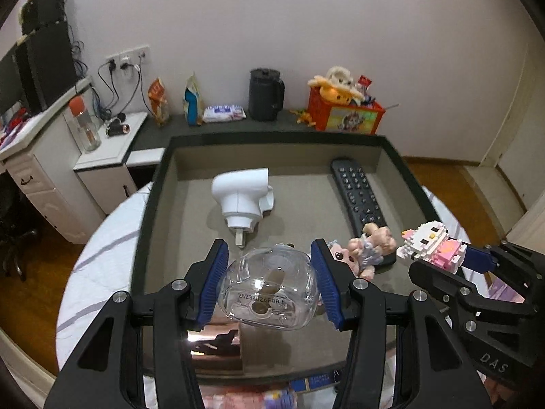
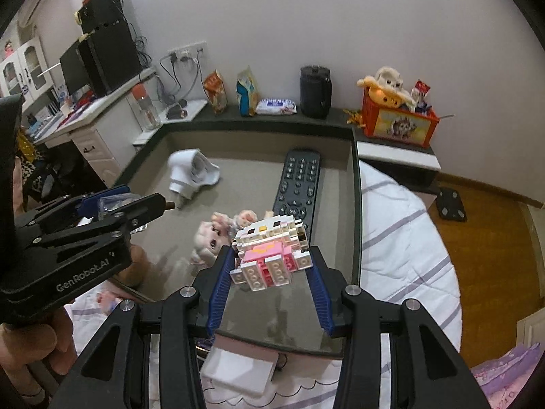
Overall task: Organize rigid objects
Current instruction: 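Open both tools to drop the bottle and block figure into the box, then withdraw both tools and reach toward the silver-ball figure and white charger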
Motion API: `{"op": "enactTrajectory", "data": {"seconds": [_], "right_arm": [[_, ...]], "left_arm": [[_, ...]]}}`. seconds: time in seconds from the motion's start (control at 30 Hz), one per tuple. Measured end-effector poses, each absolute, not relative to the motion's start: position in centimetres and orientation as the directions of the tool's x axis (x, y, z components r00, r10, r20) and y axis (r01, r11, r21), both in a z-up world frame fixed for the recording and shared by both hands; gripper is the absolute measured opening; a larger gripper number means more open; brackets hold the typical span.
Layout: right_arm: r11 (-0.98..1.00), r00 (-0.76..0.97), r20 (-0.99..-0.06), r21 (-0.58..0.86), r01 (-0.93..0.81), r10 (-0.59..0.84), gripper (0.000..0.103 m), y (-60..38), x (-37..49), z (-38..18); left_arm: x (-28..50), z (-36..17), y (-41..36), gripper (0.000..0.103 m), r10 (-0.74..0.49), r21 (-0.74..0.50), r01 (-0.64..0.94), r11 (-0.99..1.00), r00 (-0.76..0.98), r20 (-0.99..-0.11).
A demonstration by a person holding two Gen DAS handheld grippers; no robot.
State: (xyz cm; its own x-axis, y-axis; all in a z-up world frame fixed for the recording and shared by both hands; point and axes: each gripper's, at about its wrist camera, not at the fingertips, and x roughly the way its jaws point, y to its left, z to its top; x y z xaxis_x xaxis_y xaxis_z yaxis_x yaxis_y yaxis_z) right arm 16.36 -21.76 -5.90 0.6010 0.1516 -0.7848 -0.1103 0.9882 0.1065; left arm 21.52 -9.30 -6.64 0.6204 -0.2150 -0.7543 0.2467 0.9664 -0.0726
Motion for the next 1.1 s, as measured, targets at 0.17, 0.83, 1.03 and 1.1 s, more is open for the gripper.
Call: {"op": "enactTrajectory", "data": {"seconds": [0.17, 0.83, 1.03, 1.1], "right_arm": [[0.990, 0.580, -0.803, 0.095, -0.105, 0.138, 0.044, -21.7, 17.0, -6.8], [0.986, 0.661, -0.735, 0.161, -0.043, 0.149, 0.103, -23.5, 13.2, -3.7], [0.975, 0.737, -0.649, 0.211, -0.065, 0.190, 0.103, -23.5, 8.4, 0.2], [0.973, 0.757, -0.623, 0.219, -0.070, 0.195, 0.103, -23.5, 6.7, 1.1]], "left_arm": [[22.0, -7.8, -9.8, 0.052, -0.198, -0.059, 0.245, 0.968, 0.596, -0.778], [15.7, -1.3, -6.1, 0.102, -0.125, -0.008, 0.163, 0.987, 0.725, -0.677], [10.6, 1.1, -3.2, 0.103, -0.129, -0.044, 0.131, 0.990, 0.762, -0.635], [8.9, 1.5, -2.2, 0.103, -0.124, -0.053, 0.117, 0.992, 0.771, -0.625]]}}
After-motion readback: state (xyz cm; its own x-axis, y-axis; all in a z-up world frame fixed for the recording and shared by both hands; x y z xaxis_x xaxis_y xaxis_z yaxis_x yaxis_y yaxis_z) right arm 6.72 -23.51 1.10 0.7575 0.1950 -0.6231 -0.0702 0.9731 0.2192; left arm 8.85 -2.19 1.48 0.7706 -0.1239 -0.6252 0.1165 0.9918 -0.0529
